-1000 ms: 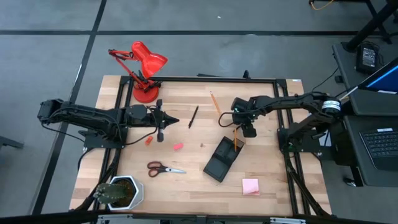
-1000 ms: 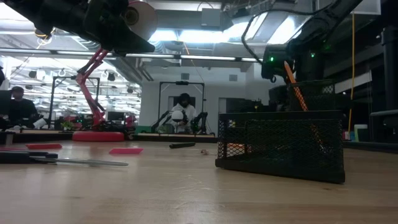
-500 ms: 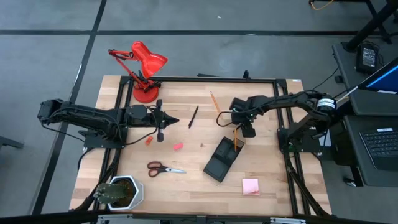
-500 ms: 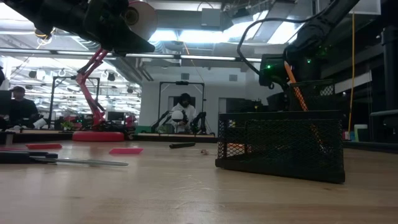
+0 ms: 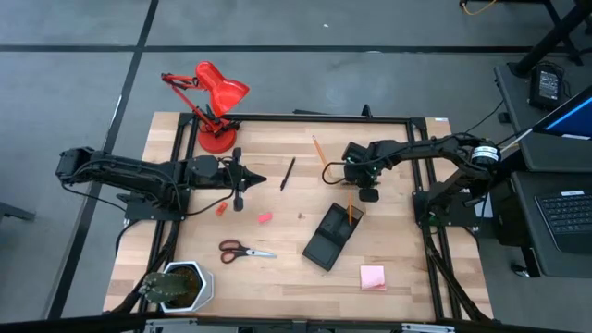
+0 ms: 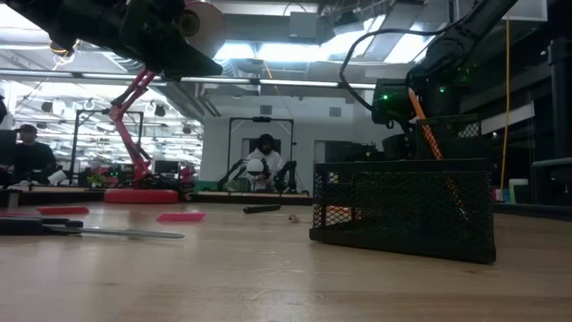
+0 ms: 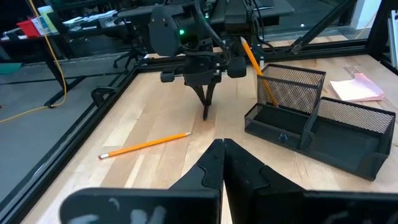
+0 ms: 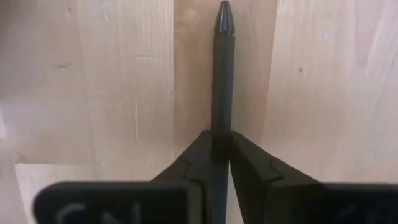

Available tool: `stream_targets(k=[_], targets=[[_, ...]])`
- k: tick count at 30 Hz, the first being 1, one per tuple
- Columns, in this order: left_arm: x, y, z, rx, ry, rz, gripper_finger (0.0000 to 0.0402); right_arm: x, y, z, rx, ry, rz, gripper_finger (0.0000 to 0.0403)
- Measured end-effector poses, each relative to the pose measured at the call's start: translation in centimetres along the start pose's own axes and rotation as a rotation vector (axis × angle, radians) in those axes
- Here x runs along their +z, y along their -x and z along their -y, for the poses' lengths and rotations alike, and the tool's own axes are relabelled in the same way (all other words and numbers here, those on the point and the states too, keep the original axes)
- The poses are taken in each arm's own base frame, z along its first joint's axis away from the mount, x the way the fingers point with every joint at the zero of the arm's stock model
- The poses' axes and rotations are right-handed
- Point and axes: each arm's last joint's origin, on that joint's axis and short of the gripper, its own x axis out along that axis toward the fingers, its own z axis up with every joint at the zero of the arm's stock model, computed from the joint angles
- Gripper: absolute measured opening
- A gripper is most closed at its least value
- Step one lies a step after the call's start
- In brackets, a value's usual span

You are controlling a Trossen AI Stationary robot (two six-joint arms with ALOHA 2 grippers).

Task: Pick and place office supplies into organizer
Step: Put the right pen into the desk organizer

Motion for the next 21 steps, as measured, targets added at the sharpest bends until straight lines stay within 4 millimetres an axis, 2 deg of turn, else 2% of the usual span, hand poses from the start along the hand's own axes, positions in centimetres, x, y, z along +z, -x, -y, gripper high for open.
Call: stream_targets(k=[5, 14, 21], targets=[[0.0, 0.0, 0.0, 0.000, 0.000, 0.000, 0.0003, 0.0, 0.0, 0.0, 0.001, -0.003, -0.004, 0.0026], [0.0, 0.0, 0.0, 0.000, 0.000, 0.000, 0.0003, 0.0, 0.3, 0.0, -0.006, -0.079, 0.014, 0.0031], [0.0, 0.0, 0.0, 0.000, -0.012, -0.002, 0.0003, -0.2, 2.9, -0.2, -0.055, -0.127, 0.118, 0.0023]])
